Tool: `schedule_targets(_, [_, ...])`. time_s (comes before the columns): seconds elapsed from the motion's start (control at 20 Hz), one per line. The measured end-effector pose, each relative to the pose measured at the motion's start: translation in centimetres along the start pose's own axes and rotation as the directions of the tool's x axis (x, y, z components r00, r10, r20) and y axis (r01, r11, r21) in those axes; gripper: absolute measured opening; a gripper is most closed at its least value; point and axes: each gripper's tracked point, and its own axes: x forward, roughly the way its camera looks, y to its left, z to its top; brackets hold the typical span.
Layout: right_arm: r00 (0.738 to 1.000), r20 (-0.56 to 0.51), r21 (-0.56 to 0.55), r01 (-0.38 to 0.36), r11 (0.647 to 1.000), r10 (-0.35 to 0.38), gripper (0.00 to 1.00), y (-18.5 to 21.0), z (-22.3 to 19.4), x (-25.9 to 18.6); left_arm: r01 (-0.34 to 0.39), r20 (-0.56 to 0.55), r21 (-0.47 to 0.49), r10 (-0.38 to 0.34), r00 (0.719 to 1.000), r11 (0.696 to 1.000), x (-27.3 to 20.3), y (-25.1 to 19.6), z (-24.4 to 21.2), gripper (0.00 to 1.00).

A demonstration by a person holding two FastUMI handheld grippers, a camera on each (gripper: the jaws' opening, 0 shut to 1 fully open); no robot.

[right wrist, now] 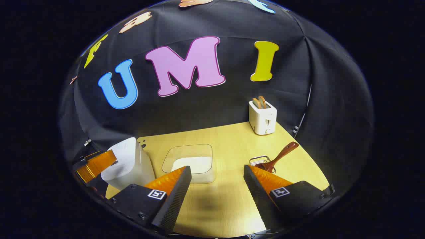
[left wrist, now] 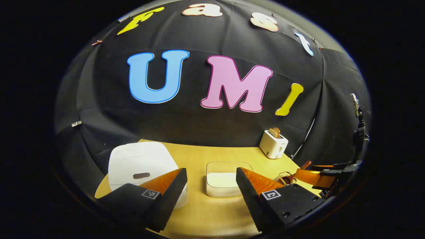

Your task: Close the left gripper, press the button to open the rice cooker; take a wooden spoon from the chopstick holder with the right hand, scoop a spoonful of rice and pour it into the rice cooker, then put the wooden spoon back into the chopstick holder.

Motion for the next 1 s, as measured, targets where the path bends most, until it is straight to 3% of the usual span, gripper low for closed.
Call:
schedule_targets(0.35, [1.0,0.0,0.048,0.025,0.999,-0.025,0.98,-2.4,0.1,0.1,-0.032,-0.029,-0.032,0.031,0.999,0.999,0.1,0.9,-0.6,0.95])
schedule_targets(1.0, [1.0,0.007,0.064,0.013,0.998,-0.014,0.98,-2.0,0.1,0.0,-0.061,-0.038,-0.031,0.06,0.997,0.998,-0.4,1.8,-0.4,0.95])
